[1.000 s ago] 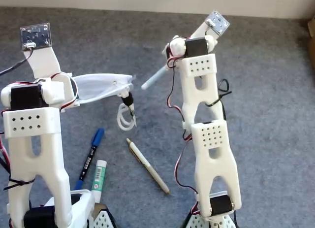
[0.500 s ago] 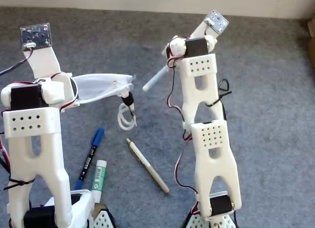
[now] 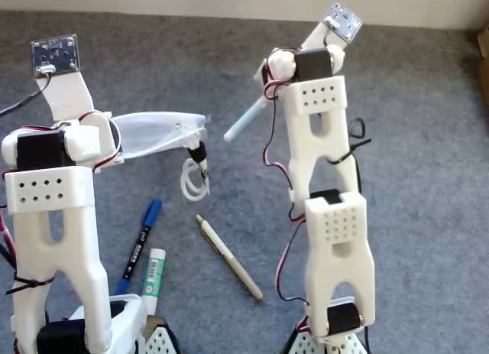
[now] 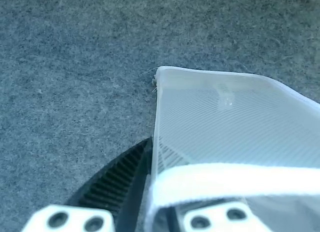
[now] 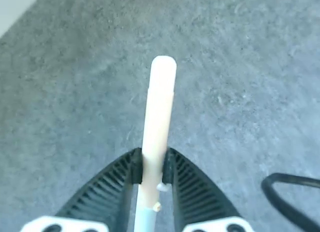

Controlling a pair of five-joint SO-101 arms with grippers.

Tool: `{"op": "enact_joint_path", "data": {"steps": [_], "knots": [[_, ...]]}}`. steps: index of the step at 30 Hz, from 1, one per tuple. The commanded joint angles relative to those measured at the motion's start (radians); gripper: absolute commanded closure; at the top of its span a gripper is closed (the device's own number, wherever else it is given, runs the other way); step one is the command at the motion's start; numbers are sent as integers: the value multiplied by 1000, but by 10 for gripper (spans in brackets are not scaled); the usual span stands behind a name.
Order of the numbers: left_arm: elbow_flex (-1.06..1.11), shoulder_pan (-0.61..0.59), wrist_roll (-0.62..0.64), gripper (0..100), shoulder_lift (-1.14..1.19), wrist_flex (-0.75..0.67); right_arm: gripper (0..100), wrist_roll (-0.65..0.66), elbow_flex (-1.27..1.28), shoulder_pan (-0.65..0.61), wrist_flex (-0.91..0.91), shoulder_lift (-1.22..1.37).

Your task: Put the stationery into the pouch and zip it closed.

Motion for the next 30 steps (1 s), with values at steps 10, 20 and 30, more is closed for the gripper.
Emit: {"op": "enact_joint_path", "data": {"steps": [10, 20, 30], "knots": [[5, -21, 8, 989, 15, -12, 995, 20, 263, -42, 18, -390], [5, -21, 9, 989, 15, -11, 995, 23, 302, -39, 18, -576], [5, -18, 9, 989, 16, -14, 995, 169, 305, -56, 18, -760]]}}
